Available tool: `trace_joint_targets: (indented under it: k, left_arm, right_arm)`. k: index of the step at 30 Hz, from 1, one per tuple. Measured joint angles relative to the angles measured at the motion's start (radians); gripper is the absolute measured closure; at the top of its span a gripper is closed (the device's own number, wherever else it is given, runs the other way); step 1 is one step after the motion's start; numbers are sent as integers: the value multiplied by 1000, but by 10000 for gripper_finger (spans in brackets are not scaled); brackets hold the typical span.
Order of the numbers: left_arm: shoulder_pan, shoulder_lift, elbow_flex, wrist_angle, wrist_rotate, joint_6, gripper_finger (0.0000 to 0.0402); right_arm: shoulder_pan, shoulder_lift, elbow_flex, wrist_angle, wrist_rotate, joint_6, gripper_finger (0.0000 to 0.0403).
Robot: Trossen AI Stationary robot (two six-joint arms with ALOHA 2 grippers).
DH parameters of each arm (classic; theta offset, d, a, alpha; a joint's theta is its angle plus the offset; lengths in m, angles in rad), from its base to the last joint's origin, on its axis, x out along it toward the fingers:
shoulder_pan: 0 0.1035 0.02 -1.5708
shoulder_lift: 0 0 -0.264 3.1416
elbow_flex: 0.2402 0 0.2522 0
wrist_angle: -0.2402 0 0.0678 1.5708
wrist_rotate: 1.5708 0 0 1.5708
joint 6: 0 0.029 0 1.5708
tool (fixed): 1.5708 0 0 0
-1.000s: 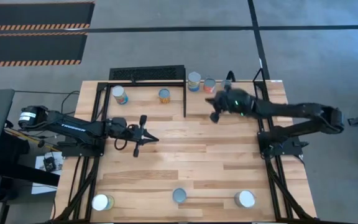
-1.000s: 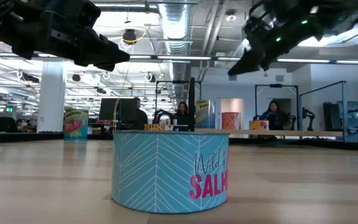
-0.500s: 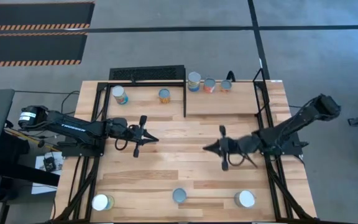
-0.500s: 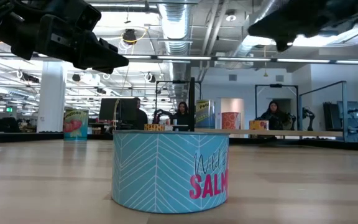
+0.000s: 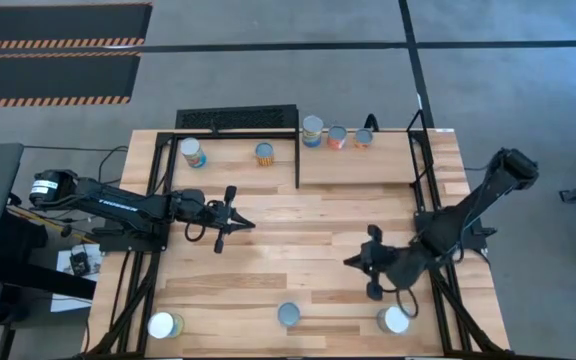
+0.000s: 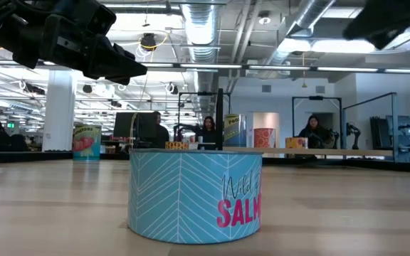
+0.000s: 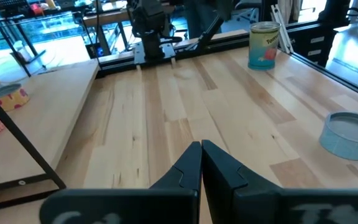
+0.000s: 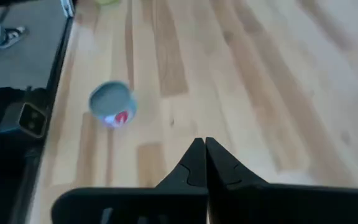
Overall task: Pick and place cans onto a shelf
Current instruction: Put the top bottom canned tomatoes on the shelf
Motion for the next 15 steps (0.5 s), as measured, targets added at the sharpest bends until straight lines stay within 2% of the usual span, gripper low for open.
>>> trace_joint_targets:
  k: [4, 15]
  left_arm:
    - [0, 0, 0, -4, -8, 1, 400]
    - [0, 0, 0, -12, -9, 36, 400]
  right_arm:
    - [64, 106, 135, -246, -49, 204, 399]
    - [201, 391, 513, -679, -248, 575, 397]
